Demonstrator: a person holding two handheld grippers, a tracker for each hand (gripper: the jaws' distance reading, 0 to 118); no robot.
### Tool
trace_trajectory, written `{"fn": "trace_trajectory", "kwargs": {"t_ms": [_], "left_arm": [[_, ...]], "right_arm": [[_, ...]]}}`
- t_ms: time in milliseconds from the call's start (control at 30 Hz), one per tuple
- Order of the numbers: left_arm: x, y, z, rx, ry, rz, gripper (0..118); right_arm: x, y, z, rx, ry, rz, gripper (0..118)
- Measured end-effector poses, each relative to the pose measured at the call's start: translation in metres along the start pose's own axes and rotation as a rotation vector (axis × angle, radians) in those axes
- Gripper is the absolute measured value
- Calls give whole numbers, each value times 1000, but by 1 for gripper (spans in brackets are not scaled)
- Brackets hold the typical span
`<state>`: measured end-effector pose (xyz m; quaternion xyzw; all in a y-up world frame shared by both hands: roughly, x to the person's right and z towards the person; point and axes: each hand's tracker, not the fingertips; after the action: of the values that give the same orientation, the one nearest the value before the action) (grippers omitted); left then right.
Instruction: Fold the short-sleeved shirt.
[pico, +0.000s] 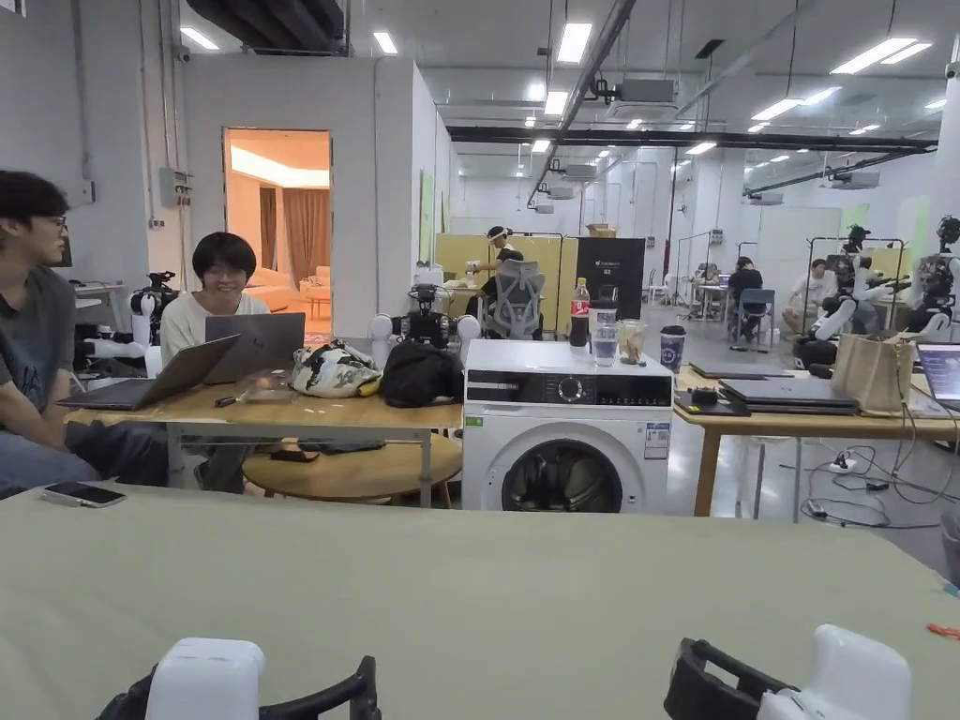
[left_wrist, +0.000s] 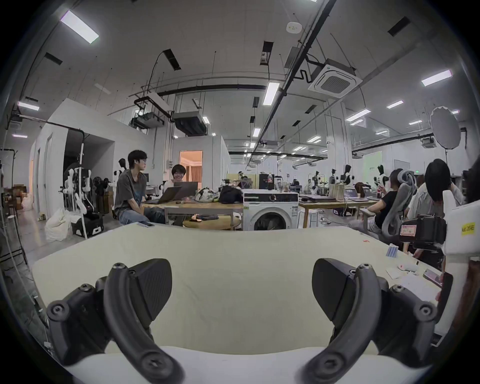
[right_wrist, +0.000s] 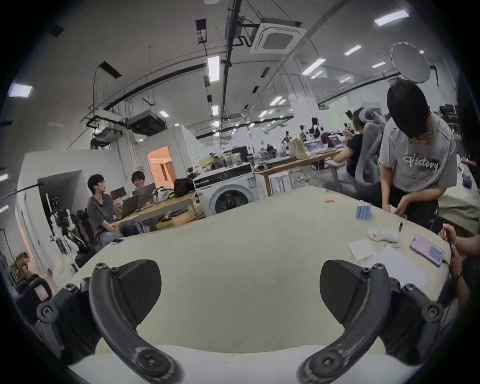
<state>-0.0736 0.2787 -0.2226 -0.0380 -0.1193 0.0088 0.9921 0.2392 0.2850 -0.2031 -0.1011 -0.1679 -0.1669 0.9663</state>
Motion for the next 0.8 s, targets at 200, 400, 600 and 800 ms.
{"fn": "trace_trajectory", "kwargs": {"t_ms": [200,400,600,800], "left_arm": [[1,-3,-6,-51,-7,18,109],[3,-4,-4,-61,-11,16,109],[2,-6,-4,-65,-12,32,109],[3,-5,-3,-59,-8,14,109]], "right_arm": [[-4,0,2,-66,142,-42,118],[-4,-6,-1,-84,136,-31,118],[-5,-12,0,-69,148,-13,118],[-3,-11,4,-32,203,-7,118]]}}
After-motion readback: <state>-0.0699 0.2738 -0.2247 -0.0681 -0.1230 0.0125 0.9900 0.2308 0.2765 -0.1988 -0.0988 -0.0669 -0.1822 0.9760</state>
